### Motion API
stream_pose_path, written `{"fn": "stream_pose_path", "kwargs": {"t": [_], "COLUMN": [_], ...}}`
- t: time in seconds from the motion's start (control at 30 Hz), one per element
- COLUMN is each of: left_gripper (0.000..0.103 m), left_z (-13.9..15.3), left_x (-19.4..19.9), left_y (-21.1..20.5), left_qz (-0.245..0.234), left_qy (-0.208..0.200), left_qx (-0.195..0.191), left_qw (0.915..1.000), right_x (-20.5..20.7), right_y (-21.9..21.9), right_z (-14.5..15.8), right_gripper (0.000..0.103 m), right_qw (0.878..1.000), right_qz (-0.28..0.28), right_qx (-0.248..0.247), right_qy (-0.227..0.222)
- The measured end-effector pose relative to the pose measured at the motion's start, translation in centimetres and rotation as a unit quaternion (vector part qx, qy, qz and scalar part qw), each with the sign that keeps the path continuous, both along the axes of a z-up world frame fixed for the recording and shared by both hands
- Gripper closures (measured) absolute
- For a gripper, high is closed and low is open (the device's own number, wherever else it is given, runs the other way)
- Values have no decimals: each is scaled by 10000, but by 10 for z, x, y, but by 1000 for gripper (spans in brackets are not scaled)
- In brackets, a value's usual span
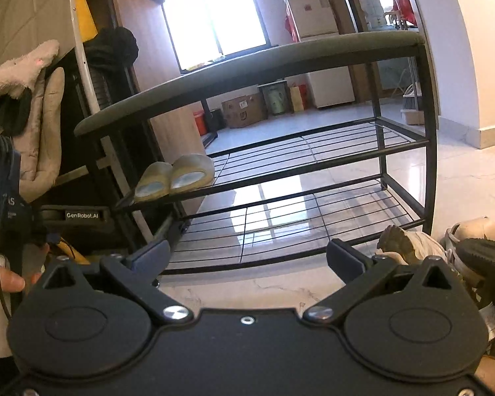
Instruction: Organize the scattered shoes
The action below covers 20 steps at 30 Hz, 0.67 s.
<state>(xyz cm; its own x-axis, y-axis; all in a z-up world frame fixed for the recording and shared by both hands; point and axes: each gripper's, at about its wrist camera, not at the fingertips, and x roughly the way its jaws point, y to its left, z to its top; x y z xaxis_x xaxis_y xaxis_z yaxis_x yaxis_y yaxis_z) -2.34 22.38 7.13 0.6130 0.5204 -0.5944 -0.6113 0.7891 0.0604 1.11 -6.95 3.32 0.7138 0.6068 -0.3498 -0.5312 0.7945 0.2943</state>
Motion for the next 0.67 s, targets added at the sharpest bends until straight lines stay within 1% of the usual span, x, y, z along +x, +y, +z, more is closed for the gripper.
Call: {"fn": "stream_pose_path", "kwargs": {"t": [0.23, 0.37, 0.43, 0.53, 0.6, 0.67], "left_gripper": [1, 1, 1, 1, 1, 1], "left_z": [-3, -1, 0, 2, 3, 3], "left_x": [1, 1, 0, -4, -6, -7], "left_y": [4, 2, 1, -4, -5, -3], "left_qz": [5, -36, -73, -54, -48, -73], "left_qy": [55, 17, -36, -219, -330, -369], "left_qx": [-131, -126, -57, 158, 169, 87], "left_qw": [9999, 9999, 10000, 9996, 9993, 9993], "right_x": [2, 2, 2, 1, 1, 2], "right_y": [6, 10, 12, 14, 14, 15], "right_z": [-5, -9, -11, -12, -12, -15], "right_gripper": [0, 0, 0, 0, 0, 0], "right_qw": [9999, 9996, 9995, 9994, 9993, 9990], "right_qz": [61, 97, 105, 125, 142, 163], "right_qx": [-35, -76, -97, -120, -131, -135], "right_qy": [147, 234, 276, 307, 326, 393]}}
